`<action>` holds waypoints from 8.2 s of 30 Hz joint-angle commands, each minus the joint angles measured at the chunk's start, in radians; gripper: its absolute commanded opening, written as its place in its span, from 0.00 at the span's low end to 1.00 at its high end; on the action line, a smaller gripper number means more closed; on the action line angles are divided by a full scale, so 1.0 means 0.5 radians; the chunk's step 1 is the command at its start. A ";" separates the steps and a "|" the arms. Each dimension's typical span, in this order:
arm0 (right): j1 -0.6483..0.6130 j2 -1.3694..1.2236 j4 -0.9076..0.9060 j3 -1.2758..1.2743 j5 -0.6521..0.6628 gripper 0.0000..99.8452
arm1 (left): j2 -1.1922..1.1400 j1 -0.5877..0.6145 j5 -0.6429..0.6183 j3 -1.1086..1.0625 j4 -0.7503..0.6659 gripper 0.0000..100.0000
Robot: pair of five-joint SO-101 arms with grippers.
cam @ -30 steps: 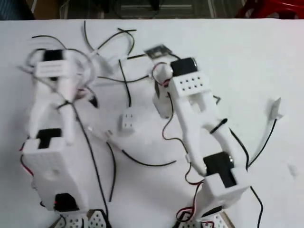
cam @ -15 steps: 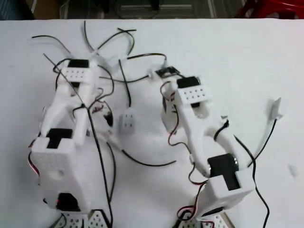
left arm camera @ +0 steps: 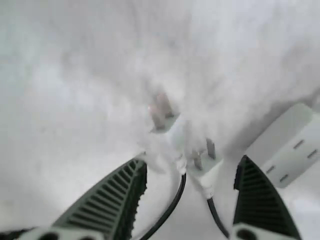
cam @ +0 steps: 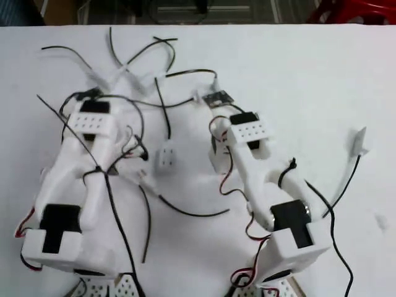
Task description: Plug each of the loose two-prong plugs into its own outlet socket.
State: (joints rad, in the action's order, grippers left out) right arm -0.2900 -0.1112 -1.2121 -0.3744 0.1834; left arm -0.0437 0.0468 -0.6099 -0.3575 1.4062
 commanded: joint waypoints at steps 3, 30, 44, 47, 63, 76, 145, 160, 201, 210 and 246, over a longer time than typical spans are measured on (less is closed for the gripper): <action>0.008 0.087 0.054 -0.031 -0.003 0.38 | 0.143 0.106 -0.006 -0.381 -0.666 0.28; 0.011 0.087 0.124 -0.083 -0.003 0.38 | 0.133 -0.069 0.153 -0.531 -0.813 0.02; 0.020 0.084 0.127 -0.083 -0.003 0.38 | 0.137 0.358 1.875 -0.227 -0.850 0.02; 0.020 0.084 0.127 -0.083 -0.003 0.38 | 0.133 0.431 2.332 -0.239 -0.856 0.02; 0.023 0.084 0.127 -0.086 -0.003 0.38 | -0.250 0.569 2.826 -0.110 -0.709 0.24; 0.023 0.084 0.155 -0.086 -0.003 0.38 | -0.315 0.606 2.483 0.117 -0.393 0.24; 0.020 -0.106 0.256 -0.071 -0.003 0.38 | 2.472 -0.005 1.298 -1.175 -1.470 0.02; 0.017 -0.103 -0.330 0.528 -0.003 0.38 | 3.485 -0.407 1.013 -2.145 -2.280 0.02; -1.020 1.367 -0.901 1.323 0.347 0.02 | 3.736 -1.039 1.323 -2.467 -2.578 0.02; -0.606 1.536 -0.146 0.733 0.838 0.02 | 3.736 -1.039 1.326 -2.473 -2.565 0.02; -0.443 1.432 0.176 0.405 1.096 0.02 | 3.736 -1.039 1.326 -2.522 -2.581 0.02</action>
State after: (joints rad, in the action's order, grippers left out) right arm -0.5600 0.6099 -1.1385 -0.1611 0.7050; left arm 1.8113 -0.4672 0.0453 -1.6387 0.1450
